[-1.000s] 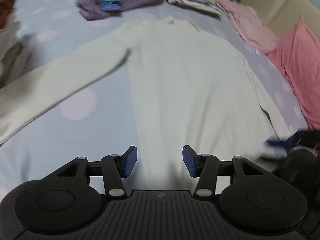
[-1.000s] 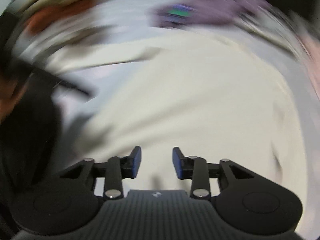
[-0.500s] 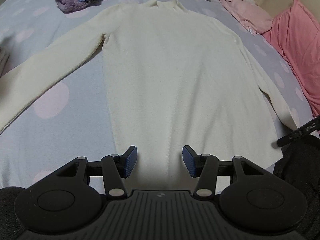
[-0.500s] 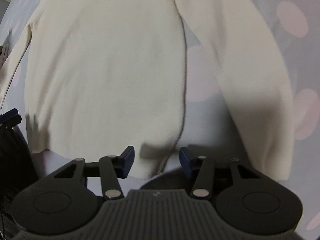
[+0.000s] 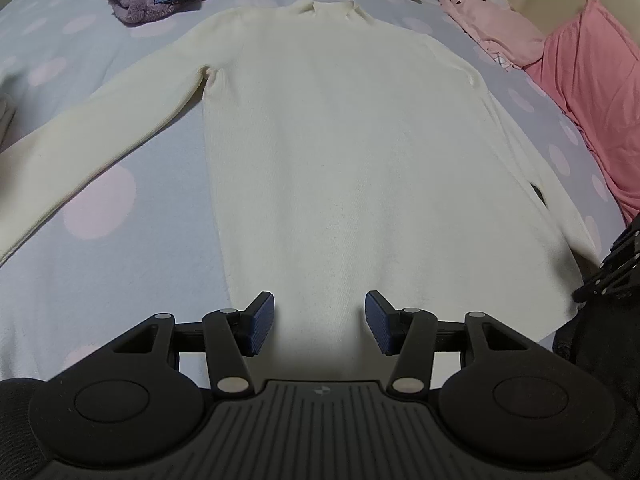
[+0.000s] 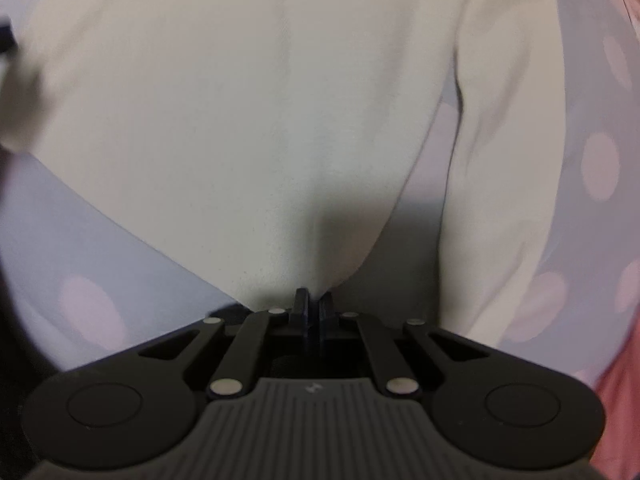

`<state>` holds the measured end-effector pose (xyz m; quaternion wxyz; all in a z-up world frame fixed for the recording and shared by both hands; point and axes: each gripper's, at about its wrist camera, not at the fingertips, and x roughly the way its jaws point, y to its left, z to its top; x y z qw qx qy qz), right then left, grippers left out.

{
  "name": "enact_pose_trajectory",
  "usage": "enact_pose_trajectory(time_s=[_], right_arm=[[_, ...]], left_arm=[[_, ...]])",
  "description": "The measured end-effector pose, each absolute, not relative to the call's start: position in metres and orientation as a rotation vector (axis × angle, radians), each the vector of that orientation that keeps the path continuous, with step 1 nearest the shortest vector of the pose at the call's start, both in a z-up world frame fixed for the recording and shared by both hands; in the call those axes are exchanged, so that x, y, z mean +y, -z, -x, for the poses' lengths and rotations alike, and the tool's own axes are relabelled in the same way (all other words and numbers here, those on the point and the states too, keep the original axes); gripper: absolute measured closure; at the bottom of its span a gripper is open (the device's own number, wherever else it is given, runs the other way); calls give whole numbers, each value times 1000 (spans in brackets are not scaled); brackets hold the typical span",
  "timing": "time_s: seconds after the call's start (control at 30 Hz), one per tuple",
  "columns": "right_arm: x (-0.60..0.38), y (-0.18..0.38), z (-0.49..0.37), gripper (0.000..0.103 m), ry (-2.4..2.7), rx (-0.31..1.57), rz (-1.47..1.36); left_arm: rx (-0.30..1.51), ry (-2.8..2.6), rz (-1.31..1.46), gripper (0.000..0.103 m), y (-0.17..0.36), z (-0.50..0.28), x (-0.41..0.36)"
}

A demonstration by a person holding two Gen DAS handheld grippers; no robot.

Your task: Fold clothes

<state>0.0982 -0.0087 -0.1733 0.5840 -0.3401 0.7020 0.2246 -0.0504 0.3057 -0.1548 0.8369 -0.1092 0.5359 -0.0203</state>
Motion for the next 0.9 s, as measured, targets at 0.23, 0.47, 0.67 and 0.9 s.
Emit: enact_pose_trajectory(time_s=[0.23,0.47,0.67,0.9], right_arm=[[5,213,-92,98,-503,1724,956],[-55,163,-117,60,-526,1633,479],[-164,122,-125,61,-447,1382,108],[-235,124,-93,65,-389,1274,-42]], left_arm=[[1144,50,217,55,156,50,307],[1125,86,236,55,156,42,298],[1125,110,214,55,156,24,275],[1151,150,170,55,162,11,242]])
